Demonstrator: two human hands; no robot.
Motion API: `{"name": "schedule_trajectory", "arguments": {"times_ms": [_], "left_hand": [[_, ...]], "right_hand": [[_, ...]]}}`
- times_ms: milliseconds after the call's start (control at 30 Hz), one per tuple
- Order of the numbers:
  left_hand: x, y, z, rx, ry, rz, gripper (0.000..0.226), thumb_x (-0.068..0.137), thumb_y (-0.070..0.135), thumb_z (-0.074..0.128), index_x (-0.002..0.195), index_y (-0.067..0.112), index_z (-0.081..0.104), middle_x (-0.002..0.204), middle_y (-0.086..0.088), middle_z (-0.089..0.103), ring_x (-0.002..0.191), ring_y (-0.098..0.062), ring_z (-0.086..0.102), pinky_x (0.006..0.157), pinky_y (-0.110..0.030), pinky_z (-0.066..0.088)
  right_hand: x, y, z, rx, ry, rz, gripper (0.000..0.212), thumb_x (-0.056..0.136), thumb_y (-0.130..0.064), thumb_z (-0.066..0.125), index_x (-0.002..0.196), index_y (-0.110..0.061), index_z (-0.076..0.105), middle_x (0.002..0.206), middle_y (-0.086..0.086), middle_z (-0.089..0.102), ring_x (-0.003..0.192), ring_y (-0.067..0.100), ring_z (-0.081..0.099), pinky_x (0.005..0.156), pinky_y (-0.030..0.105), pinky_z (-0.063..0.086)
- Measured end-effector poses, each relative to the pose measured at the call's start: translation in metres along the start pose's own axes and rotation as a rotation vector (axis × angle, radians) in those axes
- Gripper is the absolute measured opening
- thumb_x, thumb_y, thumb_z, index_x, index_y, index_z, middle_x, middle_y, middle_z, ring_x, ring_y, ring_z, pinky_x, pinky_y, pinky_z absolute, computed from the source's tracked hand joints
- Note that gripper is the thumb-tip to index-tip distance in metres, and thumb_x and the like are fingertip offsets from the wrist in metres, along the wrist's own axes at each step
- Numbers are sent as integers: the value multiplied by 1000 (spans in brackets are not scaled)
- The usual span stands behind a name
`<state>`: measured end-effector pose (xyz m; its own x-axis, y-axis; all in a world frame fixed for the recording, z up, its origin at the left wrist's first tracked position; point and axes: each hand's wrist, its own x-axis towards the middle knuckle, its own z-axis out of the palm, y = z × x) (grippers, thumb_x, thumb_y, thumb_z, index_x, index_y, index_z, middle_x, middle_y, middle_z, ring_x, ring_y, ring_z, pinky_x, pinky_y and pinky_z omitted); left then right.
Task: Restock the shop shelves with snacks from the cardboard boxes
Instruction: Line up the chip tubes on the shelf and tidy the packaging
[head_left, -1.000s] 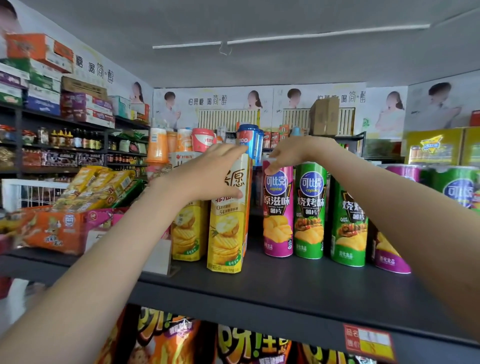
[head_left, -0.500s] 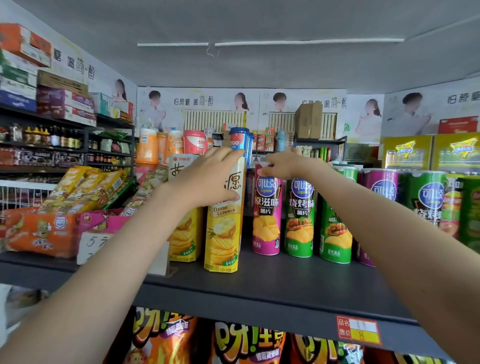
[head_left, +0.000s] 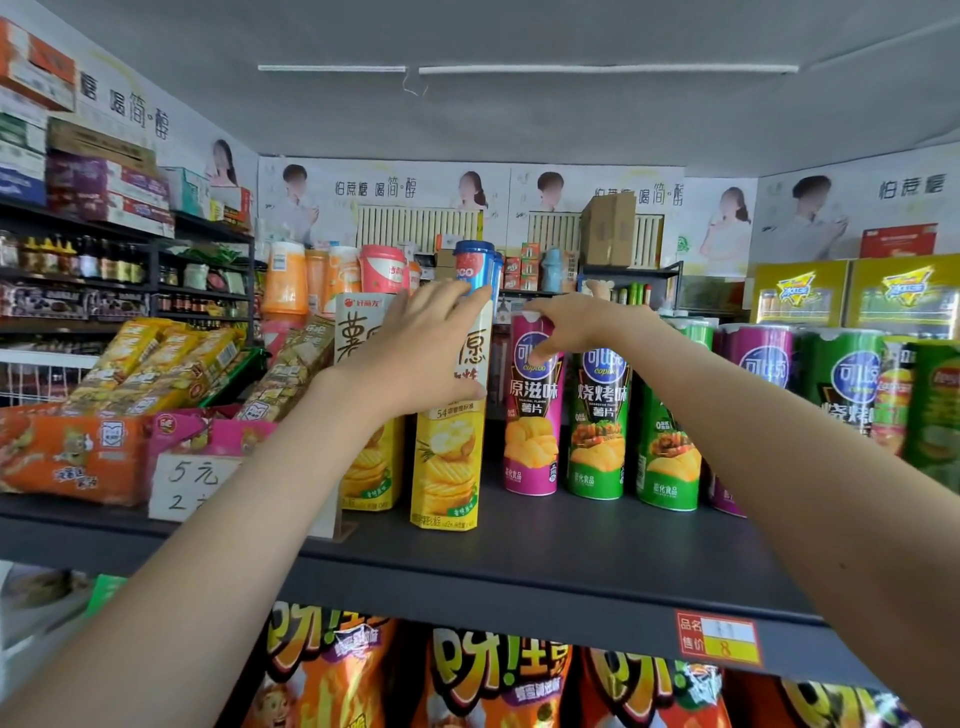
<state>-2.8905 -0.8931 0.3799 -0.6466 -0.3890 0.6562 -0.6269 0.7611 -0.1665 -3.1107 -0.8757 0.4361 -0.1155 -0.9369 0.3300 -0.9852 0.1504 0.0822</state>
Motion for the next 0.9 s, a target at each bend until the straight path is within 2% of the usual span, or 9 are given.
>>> {"name": "schedule_trajectory", "arguments": {"times_ms": [67, 167, 233, 400, 500, 600, 700, 800, 900], "left_hand": [[0, 0, 2, 10, 3, -4, 102, 82, 51, 67, 154, 20, 2, 159, -2, 8, 146, -21, 3, 119, -50, 7], [2, 5, 5, 63, 43, -12, 101, 83, 56, 63, 154, 21, 0, 160, -5, 3, 148, -23, -2, 118, -56, -1], [4, 15, 6, 105, 109, -19, 98, 84, 56, 61, 154, 21, 1, 160, -7, 0, 148, -24, -5, 116, -57, -5], [15, 70, 14, 82, 311, 74, 88, 82, 45, 68, 152, 17, 22, 158, -15, 13, 148, -30, 2, 113, -62, -4], [23, 116, 22, 51, 334, 151, 89, 77, 44, 73, 150, 16, 30, 155, -18, 22, 146, -32, 12, 112, -63, 0], [33, 165, 30, 2, 265, 195, 89, 82, 50, 66, 153, 22, 20, 158, -12, 13, 148, -28, 3, 113, -61, -4], [49, 215, 37, -59, 174, 205, 87, 86, 54, 58, 154, 27, 10, 160, -5, 2, 148, -22, -8, 114, -57, -10], [69, 264, 45, -91, 127, 185, 86, 87, 56, 55, 153, 26, 10, 160, -3, 3, 147, -20, -7, 114, -56, -9], [91, 304, 56, -95, 97, 152, 88, 87, 57, 56, 154, 26, 6, 160, -2, 3, 148, -19, -7, 114, -57, -9]], "right_hand": [[-1, 0, 1, 3, -1, 0, 85, 87, -40, 69, 153, -22, 19, 153, 8, 35, 139, 29, 34, 112, 41, 26], [-4, 2, 1, -129, 75, -5, 87, 84, -51, 66, 153, -28, 19, 156, 1, 31, 145, 23, 24, 116, 53, -3], [-13, 7, -1, -181, 154, -5, 88, 83, -56, 64, 153, -31, 17, 158, -1, 27, 147, 20, 19, 115, 58, -11], [-72, 32, -12, -115, 359, -36, 77, 87, -44, 64, 151, -28, 24, 155, -1, 32, 144, 17, 25, 117, 53, -3], [-115, 65, -18, -105, 410, -17, 74, 88, -40, 64, 151, -27, 26, 153, -2, 34, 143, 18, 26, 117, 52, -2], [-159, 114, -25, -80, 441, 44, 72, 88, -37, 65, 150, -28, 29, 148, 1, 40, 140, 20, 31, 117, 49, 4], [-200, 172, -31, -47, 436, 132, 68, 91, -32, 62, 150, -24, 29, 149, 5, 38, 139, 23, 30, 115, 44, 13], [-234, 230, -32, 0, 421, 196, 67, 91, -24, 62, 150, -18, 29, 148, 11, 37, 137, 28, 32, 114, 44, 24], [-257, 273, -30, -5, 372, 223, 65, 94, -19, 59, 150, -15, 28, 150, 13, 34, 137, 30, 33, 108, 38, 28]]}}
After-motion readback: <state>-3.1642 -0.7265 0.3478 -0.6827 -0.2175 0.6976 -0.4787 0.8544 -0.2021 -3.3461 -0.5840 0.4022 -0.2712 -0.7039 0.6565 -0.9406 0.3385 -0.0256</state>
